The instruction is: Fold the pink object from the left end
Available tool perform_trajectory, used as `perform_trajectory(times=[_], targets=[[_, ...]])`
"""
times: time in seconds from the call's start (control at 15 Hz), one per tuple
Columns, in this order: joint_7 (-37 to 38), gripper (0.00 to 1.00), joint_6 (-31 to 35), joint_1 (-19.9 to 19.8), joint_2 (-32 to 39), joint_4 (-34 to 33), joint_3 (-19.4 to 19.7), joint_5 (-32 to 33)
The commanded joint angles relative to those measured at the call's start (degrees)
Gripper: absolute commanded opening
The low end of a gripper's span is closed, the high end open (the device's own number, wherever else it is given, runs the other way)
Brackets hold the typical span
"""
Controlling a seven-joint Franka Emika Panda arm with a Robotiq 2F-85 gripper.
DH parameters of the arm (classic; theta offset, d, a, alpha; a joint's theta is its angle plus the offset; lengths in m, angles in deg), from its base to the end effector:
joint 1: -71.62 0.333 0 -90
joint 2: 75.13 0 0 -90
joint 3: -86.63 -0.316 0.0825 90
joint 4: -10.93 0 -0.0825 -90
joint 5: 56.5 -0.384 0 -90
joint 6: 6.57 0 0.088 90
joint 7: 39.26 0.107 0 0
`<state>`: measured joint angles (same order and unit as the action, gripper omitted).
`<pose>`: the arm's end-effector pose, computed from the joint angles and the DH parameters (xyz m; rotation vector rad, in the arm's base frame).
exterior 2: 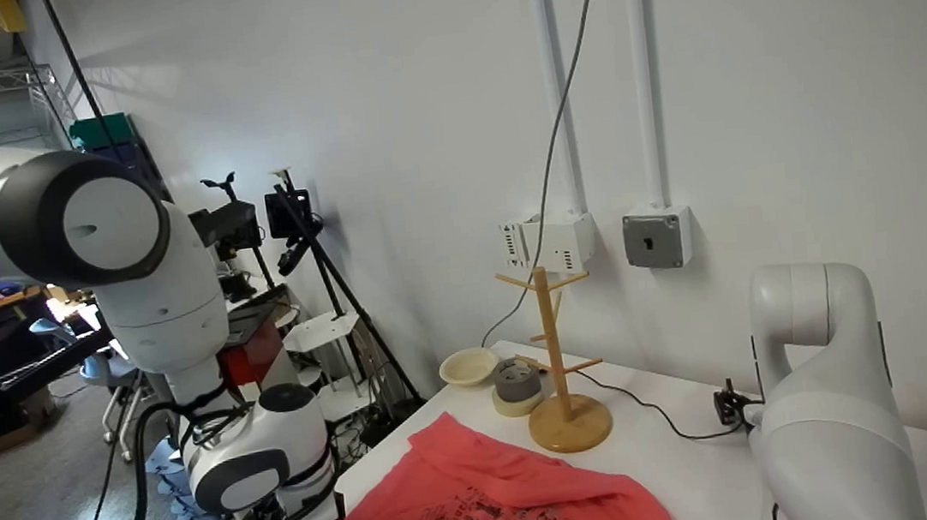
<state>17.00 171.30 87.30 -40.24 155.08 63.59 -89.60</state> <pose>0.3362 0.2521 0.0658 -2.6569 1.3705 0.3100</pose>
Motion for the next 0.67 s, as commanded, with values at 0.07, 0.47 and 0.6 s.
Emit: perform_trajectory(times=[0.07, 0.47, 0.6], targets=[[-1.4, 0.02, -6.3, -6.7, -5.7, 2.4, -5.2, -1.7], [-9.0, 0.00, -24.5, -14.6, -16.7, 2.0, -10.0, -12.4], [-8.9, 0.00, -28.0, -12.0, -20.4, 2.4, -4.9, -14.1]])
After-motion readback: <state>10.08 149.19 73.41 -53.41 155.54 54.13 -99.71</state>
